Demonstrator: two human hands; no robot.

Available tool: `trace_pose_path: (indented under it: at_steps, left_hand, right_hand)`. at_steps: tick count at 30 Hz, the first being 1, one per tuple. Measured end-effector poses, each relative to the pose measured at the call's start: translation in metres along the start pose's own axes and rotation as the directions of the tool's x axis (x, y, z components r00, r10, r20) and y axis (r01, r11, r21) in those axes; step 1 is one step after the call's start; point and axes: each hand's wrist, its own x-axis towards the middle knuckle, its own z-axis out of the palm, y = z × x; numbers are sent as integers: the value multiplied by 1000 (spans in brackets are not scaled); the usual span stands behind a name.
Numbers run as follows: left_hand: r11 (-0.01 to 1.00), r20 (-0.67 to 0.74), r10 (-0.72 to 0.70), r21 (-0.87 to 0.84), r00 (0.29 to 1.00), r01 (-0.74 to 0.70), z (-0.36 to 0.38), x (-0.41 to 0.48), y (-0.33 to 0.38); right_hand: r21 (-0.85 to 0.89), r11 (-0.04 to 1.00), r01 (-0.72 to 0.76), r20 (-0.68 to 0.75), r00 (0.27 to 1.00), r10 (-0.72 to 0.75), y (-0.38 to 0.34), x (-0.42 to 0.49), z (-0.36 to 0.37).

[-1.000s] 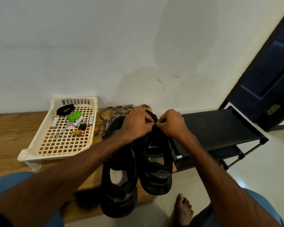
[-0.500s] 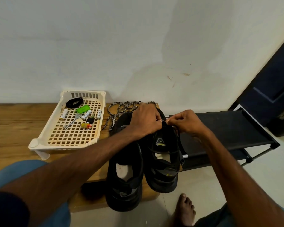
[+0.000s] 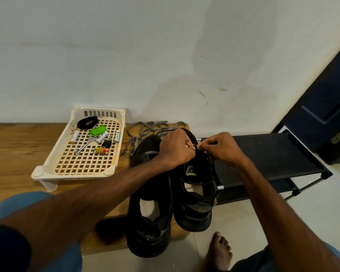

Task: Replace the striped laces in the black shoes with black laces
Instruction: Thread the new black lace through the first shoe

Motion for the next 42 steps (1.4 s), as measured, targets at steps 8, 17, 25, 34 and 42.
trace_pose_path:
  at_steps: [8,17,25,34,42]
  left_hand:
    - [998,-67,-64,14,996,65,5,-4,1]
    - [990,7,-37,134,999,36,-4,3,4]
    - [972,86,-34,235,996,13,-15,9,11]
    - [999,-21,-31,13,999,32,2,3,-7]
    - [987,-23,29,-157,999,-33,1,5,-24]
  right_hand:
    - [6,1000,-22,-23,1000,22,-1,-2,2]
    - [-28,1000,6,-48,999,-7,-3,-10,6]
    - [-56,998,8,106,994,-2,-8,-32,3]
    - [34,999,4,-65,998,-1,-3,-43,16]
    - [30,1000,8,-26,1000,-7,-3,-44,11]
